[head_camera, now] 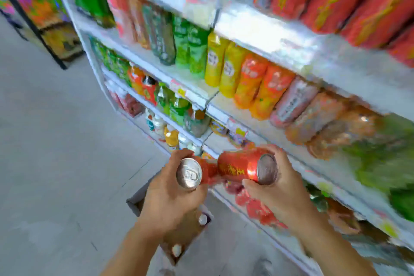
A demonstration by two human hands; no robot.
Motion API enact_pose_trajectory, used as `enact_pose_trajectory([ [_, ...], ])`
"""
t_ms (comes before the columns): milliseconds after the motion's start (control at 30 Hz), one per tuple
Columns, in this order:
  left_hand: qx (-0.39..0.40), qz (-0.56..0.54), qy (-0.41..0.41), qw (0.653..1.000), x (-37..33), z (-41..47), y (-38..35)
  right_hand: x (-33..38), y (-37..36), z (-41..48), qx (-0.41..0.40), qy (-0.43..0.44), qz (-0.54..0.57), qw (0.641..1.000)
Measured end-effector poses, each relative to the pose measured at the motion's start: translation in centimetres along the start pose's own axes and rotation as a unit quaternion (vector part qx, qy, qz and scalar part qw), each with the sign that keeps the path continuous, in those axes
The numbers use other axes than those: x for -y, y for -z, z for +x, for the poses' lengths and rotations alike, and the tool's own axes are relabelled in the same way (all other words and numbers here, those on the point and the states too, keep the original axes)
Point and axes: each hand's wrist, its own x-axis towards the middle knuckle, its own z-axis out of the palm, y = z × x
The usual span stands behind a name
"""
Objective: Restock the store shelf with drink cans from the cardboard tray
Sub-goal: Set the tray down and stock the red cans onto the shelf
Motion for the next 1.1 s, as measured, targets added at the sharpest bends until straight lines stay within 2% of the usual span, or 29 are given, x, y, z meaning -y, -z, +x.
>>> enact_pose_trajectory([
  [233, 0.052, -0.041, -0.204, 0.977, -15.8, -0.1, -3.3, 7.7, 12.9, -7.2, -0.23, 0.079, 0.063, 0.968],
  [333, 0.073, -0.06, -0.277, 0.956, -21.0, -0.3, -5.9, 8.4, 18.2, -8.9, -0.298, 0.11, 0.085, 0.944],
  [467, 0.102, -0.095, -0.333, 0.933, -26.3, -0.4, -9.1, 9.5, 24.5, -9.5, -0.369, 0.138, 0.048, 0.918],
  [567, 0.1, -0.109, -0.357, 0.922, -28.4, 0.5, -11.0, 9.6, 29.0, -7.5, -0.372, 0.134, 0.03, 0.918],
  [733, 0.11, -0.11, -0.371, 0.916, -30.2, 2.7, -12.2, 7.7, 33.9, -2.9, -0.347, 0.062, 0.016, 0.936],
  [967, 0.105, -0.097, -0.377, 0.915, -31.2, 4.0, -12.5, 5.9, 36.2, 0.9, -0.328, 0.062, 0.029, 0.942],
  [1100, 0.11, -0.09, -0.386, 0.911, -31.5, 4.6, -13.1, 4.9, 36.7, 2.0, -0.295, 0.058, -0.014, 0.954],
])
